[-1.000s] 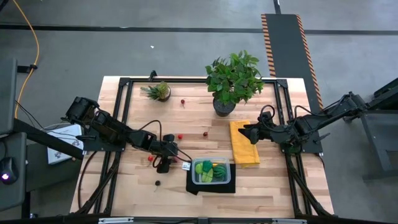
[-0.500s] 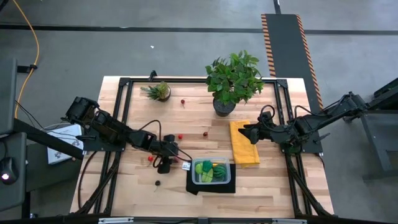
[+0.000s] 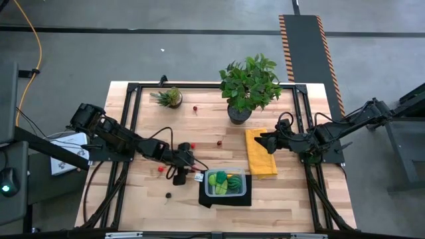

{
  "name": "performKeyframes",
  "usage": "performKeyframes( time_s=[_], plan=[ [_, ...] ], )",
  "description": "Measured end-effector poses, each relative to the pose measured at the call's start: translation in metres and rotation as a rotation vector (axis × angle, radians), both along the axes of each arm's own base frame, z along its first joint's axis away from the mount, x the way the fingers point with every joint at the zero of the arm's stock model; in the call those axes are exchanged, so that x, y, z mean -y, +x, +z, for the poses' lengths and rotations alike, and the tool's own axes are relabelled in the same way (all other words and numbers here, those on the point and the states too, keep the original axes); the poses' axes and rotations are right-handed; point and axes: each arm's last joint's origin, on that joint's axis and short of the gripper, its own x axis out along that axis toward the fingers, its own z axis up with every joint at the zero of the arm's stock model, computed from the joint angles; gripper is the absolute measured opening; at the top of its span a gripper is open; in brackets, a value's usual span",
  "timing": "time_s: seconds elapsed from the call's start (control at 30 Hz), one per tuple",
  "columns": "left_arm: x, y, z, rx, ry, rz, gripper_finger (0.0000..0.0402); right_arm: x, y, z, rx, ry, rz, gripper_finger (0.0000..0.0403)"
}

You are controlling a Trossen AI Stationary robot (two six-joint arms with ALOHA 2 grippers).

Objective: Pick and placing Produce into tupperware
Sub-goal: Put the peach into the transparent bin

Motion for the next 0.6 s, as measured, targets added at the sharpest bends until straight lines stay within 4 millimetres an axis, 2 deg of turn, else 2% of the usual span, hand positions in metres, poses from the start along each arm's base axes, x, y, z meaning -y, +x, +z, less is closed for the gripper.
performKeyframes(
  time_s=[0.3, 0.6],
  plan=[
    [-0.003, 0.010, 0.016, -0.046, 0.130, 0.086, 0.0138, -0.001, 0.000, 0.000, -0.004, 0.008, 0.016, 0.0282],
    [-0.003, 0.024, 0.038, -0.011, 0.216, 0.126, 0.0138, -0.001, 0.000, 0.000, -0.006, 0.000, 0.020, 0.0282]
  ],
)
